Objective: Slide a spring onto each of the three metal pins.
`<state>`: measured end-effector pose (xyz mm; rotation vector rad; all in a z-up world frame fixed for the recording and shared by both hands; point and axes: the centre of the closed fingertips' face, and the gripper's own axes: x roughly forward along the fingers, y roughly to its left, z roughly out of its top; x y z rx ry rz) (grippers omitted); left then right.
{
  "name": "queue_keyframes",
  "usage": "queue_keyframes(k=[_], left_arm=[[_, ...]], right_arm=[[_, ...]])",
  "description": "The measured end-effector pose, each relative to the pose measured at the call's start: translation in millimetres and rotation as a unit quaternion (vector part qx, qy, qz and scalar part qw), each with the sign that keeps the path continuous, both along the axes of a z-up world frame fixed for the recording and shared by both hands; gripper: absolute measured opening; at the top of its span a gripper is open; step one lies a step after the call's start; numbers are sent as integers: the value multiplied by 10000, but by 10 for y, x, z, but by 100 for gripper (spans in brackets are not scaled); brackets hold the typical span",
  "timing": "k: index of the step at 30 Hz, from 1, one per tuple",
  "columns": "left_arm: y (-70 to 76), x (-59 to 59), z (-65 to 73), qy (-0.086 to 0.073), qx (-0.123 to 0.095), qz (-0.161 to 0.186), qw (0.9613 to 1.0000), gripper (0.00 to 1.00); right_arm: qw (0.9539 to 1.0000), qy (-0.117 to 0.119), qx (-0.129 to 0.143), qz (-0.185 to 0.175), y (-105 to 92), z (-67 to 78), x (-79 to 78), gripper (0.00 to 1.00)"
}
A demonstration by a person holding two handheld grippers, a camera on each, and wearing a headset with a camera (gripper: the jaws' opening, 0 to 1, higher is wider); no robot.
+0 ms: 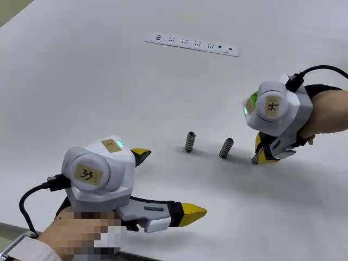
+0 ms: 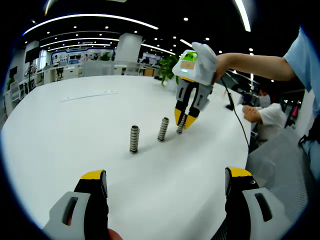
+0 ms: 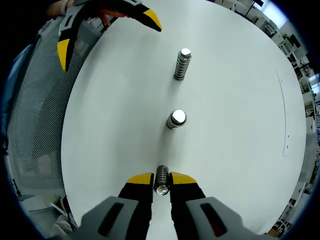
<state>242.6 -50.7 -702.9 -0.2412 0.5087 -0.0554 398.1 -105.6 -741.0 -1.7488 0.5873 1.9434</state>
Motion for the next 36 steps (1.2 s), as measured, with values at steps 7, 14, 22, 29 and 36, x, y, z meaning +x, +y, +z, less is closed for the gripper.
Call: queue_keyframes(k=[7, 14, 22, 29, 36], left_arm=[[1, 0, -5, 7, 21, -12, 10000, 100], [13, 1, -1, -11, 85, -13, 10000, 100], [43, 4, 32, -69, 176, 54, 9998, 100], [101, 5, 43, -118, 362, 120, 9992, 100], [110, 12, 80, -165, 536, 205, 9982, 100]], right_arm=[[9999, 97, 83, -52, 13, 33, 6, 27], [9983, 345, 395, -253, 40, 175, -53, 52], [9939, 531, 765, -599, 4, 246, -85, 77], [9855, 685, 1153, -1042, -62, 281, -74, 93], [9683, 843, 1741, -1581, -102, 367, -68, 99]])
